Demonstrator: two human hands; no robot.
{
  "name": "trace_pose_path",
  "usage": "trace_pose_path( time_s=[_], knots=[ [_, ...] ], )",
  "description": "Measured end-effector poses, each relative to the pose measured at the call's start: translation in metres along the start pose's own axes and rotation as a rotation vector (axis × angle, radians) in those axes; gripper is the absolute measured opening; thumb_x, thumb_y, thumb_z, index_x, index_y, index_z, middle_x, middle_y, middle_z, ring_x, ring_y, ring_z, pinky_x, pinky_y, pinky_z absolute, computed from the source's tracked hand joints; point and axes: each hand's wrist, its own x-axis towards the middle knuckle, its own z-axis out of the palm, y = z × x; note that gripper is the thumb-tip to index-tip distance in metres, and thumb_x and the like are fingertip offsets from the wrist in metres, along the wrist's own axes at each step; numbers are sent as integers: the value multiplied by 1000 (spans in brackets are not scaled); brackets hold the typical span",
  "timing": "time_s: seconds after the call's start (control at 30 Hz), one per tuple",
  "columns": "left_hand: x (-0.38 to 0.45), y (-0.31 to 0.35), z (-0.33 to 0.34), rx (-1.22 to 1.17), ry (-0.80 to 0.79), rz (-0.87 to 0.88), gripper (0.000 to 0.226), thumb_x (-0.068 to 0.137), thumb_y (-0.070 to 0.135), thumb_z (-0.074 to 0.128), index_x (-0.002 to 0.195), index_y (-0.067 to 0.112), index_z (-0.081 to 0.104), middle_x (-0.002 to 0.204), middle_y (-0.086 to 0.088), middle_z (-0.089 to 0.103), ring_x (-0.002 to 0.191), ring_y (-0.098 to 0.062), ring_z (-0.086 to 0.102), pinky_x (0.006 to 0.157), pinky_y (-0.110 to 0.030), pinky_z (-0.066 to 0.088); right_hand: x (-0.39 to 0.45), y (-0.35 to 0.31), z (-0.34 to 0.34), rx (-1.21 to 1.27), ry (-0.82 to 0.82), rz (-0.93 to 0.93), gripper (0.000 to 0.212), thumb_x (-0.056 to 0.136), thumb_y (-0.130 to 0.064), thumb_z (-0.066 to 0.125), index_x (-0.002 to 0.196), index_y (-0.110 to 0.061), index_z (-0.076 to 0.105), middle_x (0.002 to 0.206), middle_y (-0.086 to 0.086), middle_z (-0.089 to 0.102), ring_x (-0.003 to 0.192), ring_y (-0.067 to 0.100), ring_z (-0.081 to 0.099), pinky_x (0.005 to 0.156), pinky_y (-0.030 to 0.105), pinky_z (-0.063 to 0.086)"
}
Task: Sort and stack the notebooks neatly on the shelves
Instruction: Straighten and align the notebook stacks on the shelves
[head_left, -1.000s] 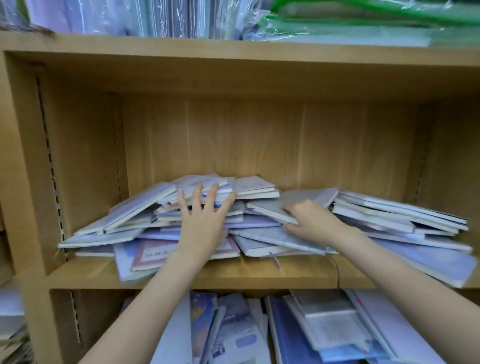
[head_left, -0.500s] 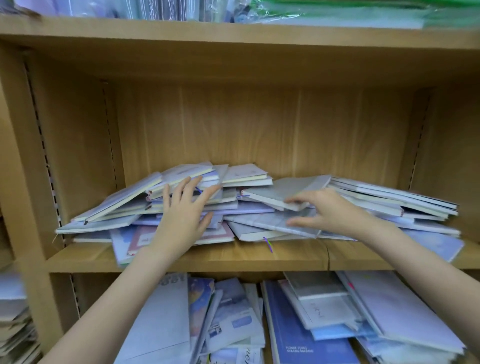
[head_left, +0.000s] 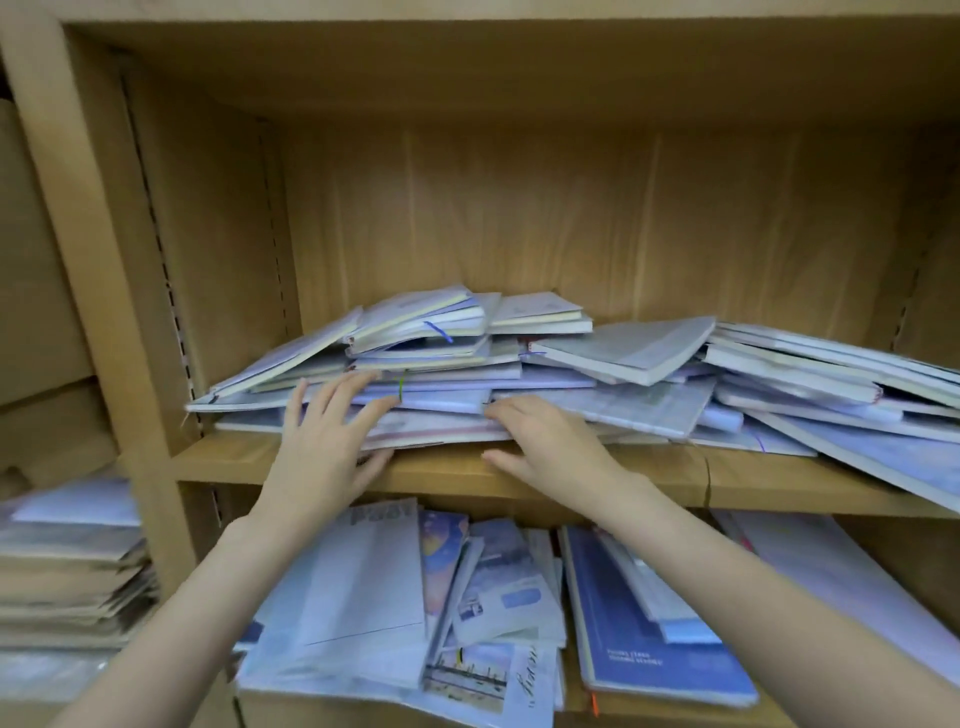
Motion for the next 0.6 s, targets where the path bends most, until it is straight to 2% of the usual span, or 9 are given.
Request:
trace_pose_path(
  time_s=[0.07,0.1,0.17,0.2,0.27,0.37,0.5,0.6],
  knots=[
    [-12,-15,-9,32,-13,-12,33,87,40,57,114,21,56,130,-10,53,125,-26,38,104,-57,24,13,-14,8,-121,-24,45,39,93,-31,51,127,-12,48,127,7,50,118,24,46,89,33,39],
    [-17,-22,-13,45,-45,-40,42,93,51,38,115,22,57,131,-9,52,127,-27,36,106,-55,22,17,-19,13,-179,14,51,33,90,-25,57,119,-10,53,117,9,53,109,26,51,78,33,42],
    [-24,-36,-16,79,-77,-89,64,91,63,17,117,22,59,133,-10,51,131,-29,31,106,-57,20,23,-23,25,-252,174,6,31,61,-13,80,87,-9,63,83,11,57,78,28,56,51,27,37],
    [-27,-41,-15,94,-79,-111,69,90,66,16,117,21,60,133,-11,52,132,-31,29,104,-60,22,24,-22,30,-276,248,1,36,46,-8,85,74,-9,62,70,9,54,70,27,50,46,24,30],
    [-29,-45,-13,108,-107,-163,75,87,70,15,117,20,62,130,-15,54,131,-33,27,99,-66,26,26,-19,37,-312,341,-8,39,37,-3,84,67,-9,60,64,8,50,71,24,36,46,25,30],
    [-27,-46,-15,112,-158,-178,77,85,72,17,124,20,58,129,-17,55,131,-36,30,96,-68,29,22,-19,38,-327,391,-13,38,42,-1,85,69,-9,58,68,8,53,73,22,33,46,26,34],
    [-25,-51,-15,56,-170,-224,77,76,66,34,133,17,50,132,-14,53,133,-38,34,98,-67,27,22,-22,30,-326,451,-55,31,55,-1,81,69,-10,54,73,6,54,74,21,37,38,24,22],
    [-27,-54,-14,19,-193,-232,78,76,66,40,136,16,47,133,-13,52,135,-38,32,101,-65,25,19,-25,31,-323,405,-59,33,54,-7,85,69,-11,55,73,5,54,75,21,37,37,20,16]
  ],
)
